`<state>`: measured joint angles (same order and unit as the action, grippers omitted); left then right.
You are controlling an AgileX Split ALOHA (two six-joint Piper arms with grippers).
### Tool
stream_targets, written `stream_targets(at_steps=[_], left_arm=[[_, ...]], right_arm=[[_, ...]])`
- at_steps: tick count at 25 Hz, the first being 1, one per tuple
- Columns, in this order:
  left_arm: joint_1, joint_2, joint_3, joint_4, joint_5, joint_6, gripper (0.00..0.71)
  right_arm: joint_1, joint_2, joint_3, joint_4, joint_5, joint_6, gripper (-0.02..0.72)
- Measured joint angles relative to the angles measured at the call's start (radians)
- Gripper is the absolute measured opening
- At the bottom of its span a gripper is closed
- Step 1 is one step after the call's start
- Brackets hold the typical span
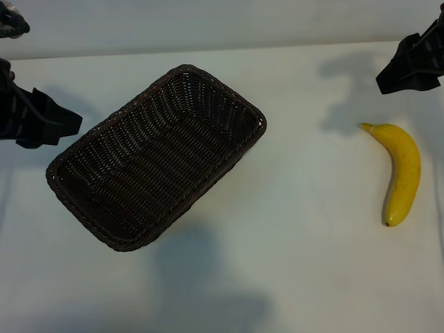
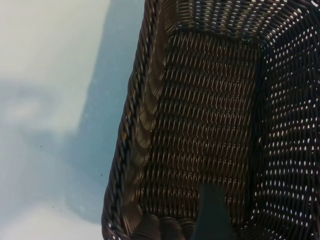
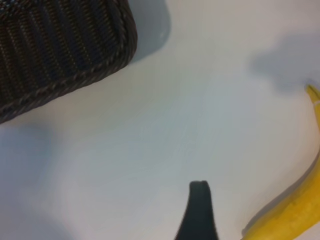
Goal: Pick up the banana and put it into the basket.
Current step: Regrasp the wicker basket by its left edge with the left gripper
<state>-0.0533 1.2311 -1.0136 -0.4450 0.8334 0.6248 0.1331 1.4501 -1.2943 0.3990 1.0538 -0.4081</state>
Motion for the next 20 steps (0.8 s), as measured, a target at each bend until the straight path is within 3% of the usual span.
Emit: stream_targets(at_steps=[6,13,17,20], left_arm=[[0.000,0.000,0.000,-0.045,0.000,-0.001,0.539],[0.000,0.000,0.000,-0.233,0.043,-0.099,0.539],[-0.001,0.000,0.001,-0.197,0.062,-0.288,0.539],[-0.029,-0.019,0.052,-0.048,0.033,-0.502,0.539]], right_arm=[[0.000,0.000,0.000,0.000,0.000,0.000,0.595],[0.000,0.000,0.000,0.000,0.000,0.000,0.595],[0.000,0.000,0.000,0.000,0.000,0.000,0.595],[0.000,0.000,0.000,0.000,0.000,0.000,0.595]])
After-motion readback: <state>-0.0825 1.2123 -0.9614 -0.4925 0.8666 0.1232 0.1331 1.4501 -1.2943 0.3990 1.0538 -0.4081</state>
